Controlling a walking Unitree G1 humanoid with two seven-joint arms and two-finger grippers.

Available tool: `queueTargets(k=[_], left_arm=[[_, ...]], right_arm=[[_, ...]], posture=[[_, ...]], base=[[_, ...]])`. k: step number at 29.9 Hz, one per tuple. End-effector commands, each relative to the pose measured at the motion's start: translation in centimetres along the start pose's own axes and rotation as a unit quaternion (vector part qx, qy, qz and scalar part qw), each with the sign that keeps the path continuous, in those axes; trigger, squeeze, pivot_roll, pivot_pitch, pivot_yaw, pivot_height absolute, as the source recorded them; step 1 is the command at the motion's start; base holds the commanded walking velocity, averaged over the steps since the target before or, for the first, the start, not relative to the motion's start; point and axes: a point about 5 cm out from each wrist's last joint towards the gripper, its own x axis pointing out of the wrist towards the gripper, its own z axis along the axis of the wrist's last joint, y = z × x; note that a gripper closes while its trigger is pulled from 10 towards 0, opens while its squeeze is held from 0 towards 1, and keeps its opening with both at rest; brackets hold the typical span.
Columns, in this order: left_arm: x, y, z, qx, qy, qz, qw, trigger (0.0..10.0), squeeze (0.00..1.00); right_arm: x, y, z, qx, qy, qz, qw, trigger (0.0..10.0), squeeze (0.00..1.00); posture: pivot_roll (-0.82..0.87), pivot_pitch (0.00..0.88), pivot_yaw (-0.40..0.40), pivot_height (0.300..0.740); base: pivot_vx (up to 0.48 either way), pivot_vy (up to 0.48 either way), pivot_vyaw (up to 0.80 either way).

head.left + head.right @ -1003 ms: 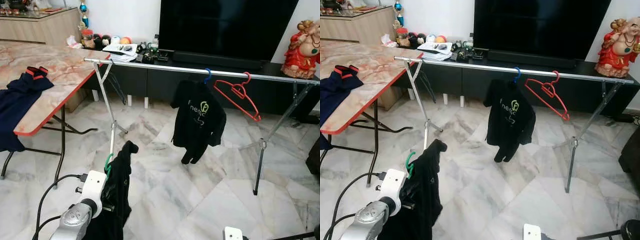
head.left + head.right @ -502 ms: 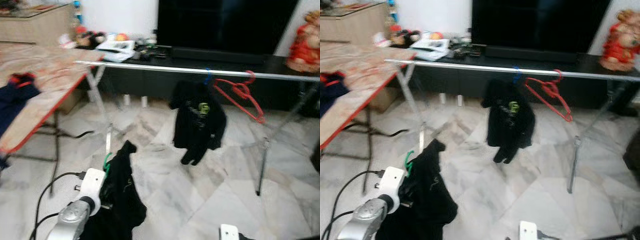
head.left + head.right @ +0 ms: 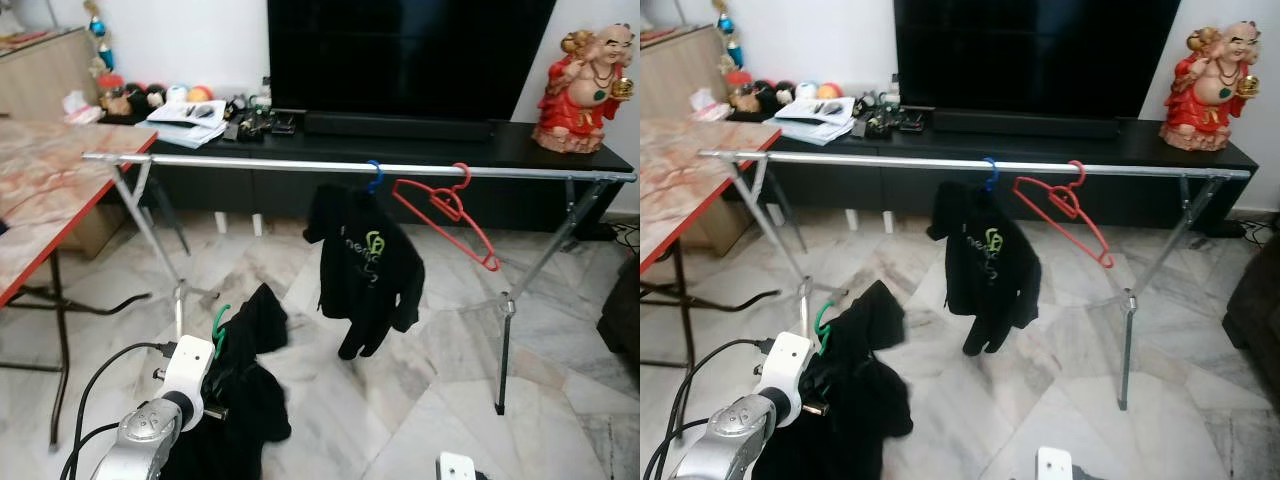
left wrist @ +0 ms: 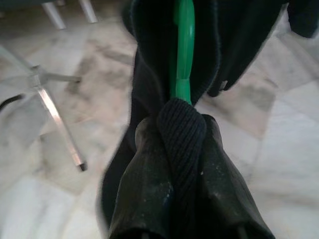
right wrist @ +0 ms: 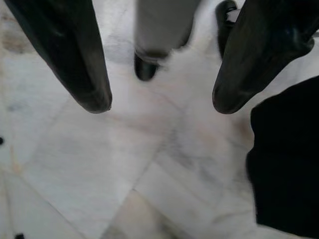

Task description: Hang hanger

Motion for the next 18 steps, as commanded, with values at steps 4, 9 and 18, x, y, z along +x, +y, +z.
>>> queueTargets(k=[4,9,18], left_arm=[[0.22,-0.02,0.62,0.004,-0.010,0.002,1.000,10.0,0.00],[0.24,0.06,0.35,0.002,-0.004,0.008,1.000,10.0,0.00],[0.24,-0.19,0.07,-0.001,-0.001,0.008,1.000,10.0,0.00]], right_arm=[[0.00,0.02,-0.04,-0.004,0.002,0.001,1.000,10.0,0.00],[-0.02,0.05,-0.19,-0.010,0.004,0.004,1.000,10.0,0.00],[-0.05,0.08,-0.34,-0.020,0.007,0.011,1.000,10.0,0.00]], posture=[[0.11,0.009,-0.013,0.740],[0.11,0.000,-0.014,0.740],[0.11,0.000,-0.014,0.740]], base=[[0.358,0.000,0.00],[0.360,0.000,0.00],[0.362,0.000,0.00]])
